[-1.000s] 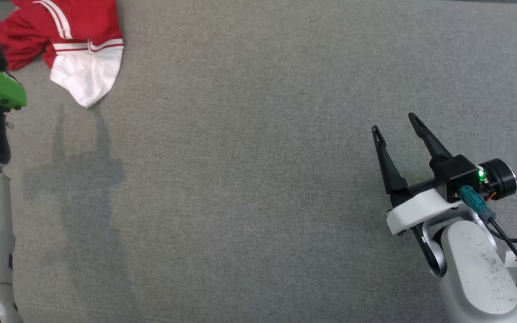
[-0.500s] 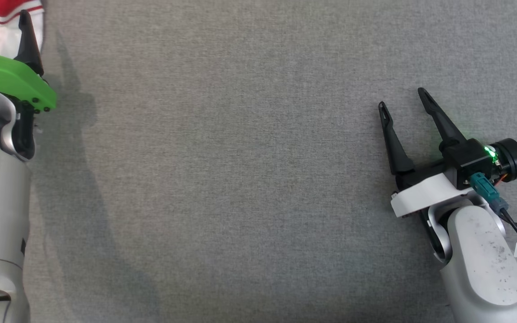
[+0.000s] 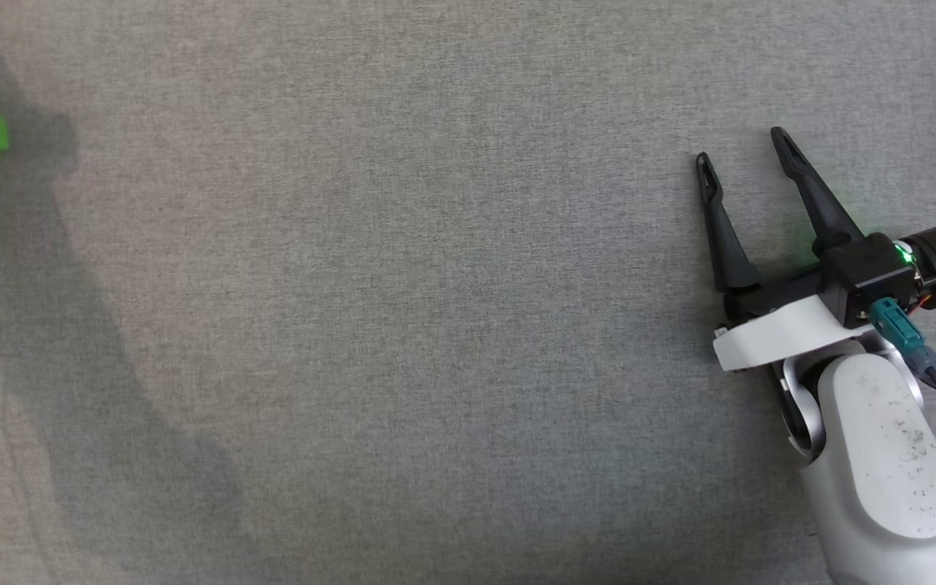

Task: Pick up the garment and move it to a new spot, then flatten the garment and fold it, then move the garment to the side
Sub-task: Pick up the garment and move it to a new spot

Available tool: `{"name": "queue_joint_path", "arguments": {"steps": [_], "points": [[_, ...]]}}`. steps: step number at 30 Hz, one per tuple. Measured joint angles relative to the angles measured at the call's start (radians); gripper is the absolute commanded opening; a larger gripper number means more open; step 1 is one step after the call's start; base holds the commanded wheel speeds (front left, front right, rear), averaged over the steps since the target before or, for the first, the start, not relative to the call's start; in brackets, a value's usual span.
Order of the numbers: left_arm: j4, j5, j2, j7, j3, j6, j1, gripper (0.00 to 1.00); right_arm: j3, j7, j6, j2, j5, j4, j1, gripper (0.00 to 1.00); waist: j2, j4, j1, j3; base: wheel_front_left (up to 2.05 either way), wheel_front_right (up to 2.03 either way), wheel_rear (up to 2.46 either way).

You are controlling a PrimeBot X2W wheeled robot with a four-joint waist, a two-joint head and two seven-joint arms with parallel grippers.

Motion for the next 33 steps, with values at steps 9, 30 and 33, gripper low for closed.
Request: {"name": "queue_joint_path", "arguments": {"steps": [9,30,33], "points": [[0.022,0.016,0.025,-0.039,-0.026,-0.005,-0.012,0.0,-0.003,-0.012,0.0,-0.003,0.03,0.055,0.002,1.0,0.0,-0.009,0.0,-0.046,0.0,0.0,0.0],[-0.24,0.065,-0.004,-0.005,-0.279,-0.024,-0.043,0.0,0.032,-0.022,0.0,-0.004,0.162,0.181,0.147,1.0,0.0001,-0.069,-0.0002,-0.403,0.0,0.0,0.0],[-0.303,0.037,-0.033,0.014,-0.312,-0.024,-0.057,0.0,0.033,-0.022,0.0,-0.004,0.175,0.186,0.166,1.0,0.0001,-0.087,-0.0002,-0.458,0.0,0.0,0.0]]}}
